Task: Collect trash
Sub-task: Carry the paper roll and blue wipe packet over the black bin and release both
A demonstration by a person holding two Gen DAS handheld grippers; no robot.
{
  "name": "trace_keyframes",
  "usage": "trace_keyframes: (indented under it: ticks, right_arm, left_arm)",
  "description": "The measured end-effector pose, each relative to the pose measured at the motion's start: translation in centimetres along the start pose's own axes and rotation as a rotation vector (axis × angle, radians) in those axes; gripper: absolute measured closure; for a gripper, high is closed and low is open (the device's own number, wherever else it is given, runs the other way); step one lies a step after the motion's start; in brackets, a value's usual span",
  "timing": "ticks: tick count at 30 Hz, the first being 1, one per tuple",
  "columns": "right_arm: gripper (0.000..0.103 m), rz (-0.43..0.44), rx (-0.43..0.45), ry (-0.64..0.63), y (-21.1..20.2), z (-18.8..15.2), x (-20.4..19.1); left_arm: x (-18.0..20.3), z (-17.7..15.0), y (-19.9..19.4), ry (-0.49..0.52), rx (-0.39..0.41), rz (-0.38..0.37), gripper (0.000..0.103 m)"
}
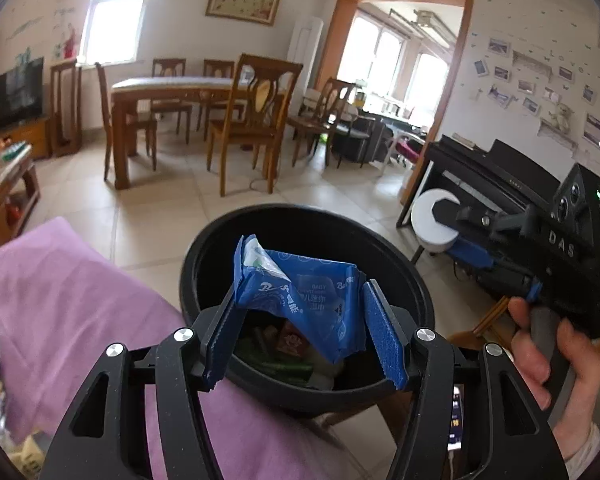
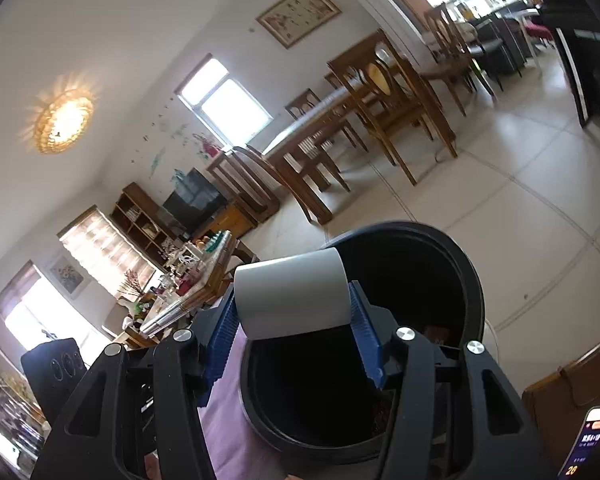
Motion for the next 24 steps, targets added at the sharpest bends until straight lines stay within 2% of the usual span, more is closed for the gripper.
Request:
trace_keyframes:
  ticks: [9, 22, 24]
  right_arm:
    - [0.050, -0.006, -0.049, 0.032, 1.3, -1.4, 1.6]
    - [0.050, -0.001, -0.051, 0.102, 0.8, -1.0, 3.6]
    - [0.048, 0.002, -0.051, 0.111, 0.8, -1.0, 4.0]
  left_arm:
    - [0.2, -0.1, 3.4, -0.002, -0.042, 0.014, 0.043]
    - [0.2, -0.8, 6.3, -0.027, -0.096, 0.020, 0.043]
    - [0.0, -0.8, 6.6, -0.030, -0.105, 0.022, 0.039]
Point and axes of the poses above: each gripper's, at about its wrist camera, not at the fingertips, and y roughly the way its jaws point, x to its right, z to its top, the point moved 4 cm from there along y, roughly the way its jaws point, and after that the axes turned 4 degrees about -y, right-handed, at the moved point
